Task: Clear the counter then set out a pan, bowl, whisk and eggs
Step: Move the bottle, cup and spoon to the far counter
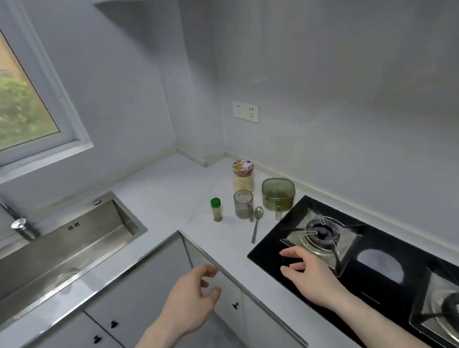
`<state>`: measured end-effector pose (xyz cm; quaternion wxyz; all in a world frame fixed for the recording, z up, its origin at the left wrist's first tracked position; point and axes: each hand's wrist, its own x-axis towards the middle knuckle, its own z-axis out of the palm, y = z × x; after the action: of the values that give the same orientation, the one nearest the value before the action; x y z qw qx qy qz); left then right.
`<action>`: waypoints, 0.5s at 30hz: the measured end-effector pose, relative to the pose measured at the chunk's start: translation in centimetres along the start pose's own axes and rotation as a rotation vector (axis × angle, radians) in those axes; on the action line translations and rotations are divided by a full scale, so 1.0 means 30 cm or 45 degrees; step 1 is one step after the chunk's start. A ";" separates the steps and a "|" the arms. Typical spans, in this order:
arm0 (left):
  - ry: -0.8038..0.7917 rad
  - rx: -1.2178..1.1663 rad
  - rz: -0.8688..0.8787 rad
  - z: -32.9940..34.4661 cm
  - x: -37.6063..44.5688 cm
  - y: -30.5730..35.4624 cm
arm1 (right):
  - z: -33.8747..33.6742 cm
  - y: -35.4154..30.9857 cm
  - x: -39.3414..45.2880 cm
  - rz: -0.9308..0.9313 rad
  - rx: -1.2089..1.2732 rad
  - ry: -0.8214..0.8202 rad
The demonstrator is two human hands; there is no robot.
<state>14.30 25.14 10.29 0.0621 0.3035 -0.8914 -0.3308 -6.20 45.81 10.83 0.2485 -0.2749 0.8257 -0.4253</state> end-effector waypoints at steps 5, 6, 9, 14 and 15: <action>-0.031 0.025 -0.068 -0.066 0.138 -0.064 | 0.061 -0.044 0.212 0.037 -0.001 -0.079; -0.030 0.030 -0.076 -0.081 0.173 -0.076 | 0.069 -0.054 0.257 0.044 -0.017 -0.096; 0.036 0.025 -0.105 -0.122 0.309 -0.116 | 0.088 -0.086 0.419 0.045 -0.059 -0.105; -0.078 0.031 -0.123 -0.106 0.500 -0.158 | 0.127 -0.084 0.550 0.139 -0.089 -0.129; -0.099 0.044 -0.109 -0.101 0.557 -0.163 | 0.128 -0.087 0.576 0.149 -0.098 -0.122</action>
<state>4.17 10.82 8.05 0.0078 0.3295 -0.8849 -0.3291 -15.62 30.86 8.00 0.3013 -0.2555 0.8433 -0.3645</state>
